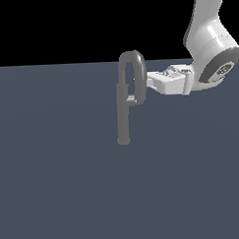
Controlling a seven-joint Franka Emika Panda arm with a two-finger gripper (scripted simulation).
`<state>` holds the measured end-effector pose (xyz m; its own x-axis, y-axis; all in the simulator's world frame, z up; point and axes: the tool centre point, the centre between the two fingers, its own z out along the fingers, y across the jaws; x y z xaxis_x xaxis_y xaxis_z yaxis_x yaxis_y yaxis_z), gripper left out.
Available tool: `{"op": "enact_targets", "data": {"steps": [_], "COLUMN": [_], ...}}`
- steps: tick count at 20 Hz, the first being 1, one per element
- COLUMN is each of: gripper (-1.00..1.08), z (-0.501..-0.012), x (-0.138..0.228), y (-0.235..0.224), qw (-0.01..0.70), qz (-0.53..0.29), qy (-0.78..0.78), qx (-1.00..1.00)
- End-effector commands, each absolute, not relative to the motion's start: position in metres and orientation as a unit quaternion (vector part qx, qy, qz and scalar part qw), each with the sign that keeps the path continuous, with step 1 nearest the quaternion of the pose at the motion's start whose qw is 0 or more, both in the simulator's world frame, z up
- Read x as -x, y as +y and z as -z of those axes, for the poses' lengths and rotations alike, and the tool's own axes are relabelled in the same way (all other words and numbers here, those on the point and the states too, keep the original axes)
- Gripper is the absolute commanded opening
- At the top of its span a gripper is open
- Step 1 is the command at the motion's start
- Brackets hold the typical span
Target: Turn on the faucet by rotating a designated handle.
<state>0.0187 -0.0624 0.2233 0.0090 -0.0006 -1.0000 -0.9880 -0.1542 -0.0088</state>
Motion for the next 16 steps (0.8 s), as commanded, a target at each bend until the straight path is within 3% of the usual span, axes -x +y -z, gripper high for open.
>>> {"op": "enact_targets", "data": {"steps": [1,16], "gripper": [-1.00,-1.00], "z": [-0.224,-0.219], "x": [-0.012,0.022], "y": [-0.063,-0.069], "qw": [0.461,0.462], "qz": [-0.536,-0.533], "qy": [0.458,0.457], "qx": [0.539,0.541]}}
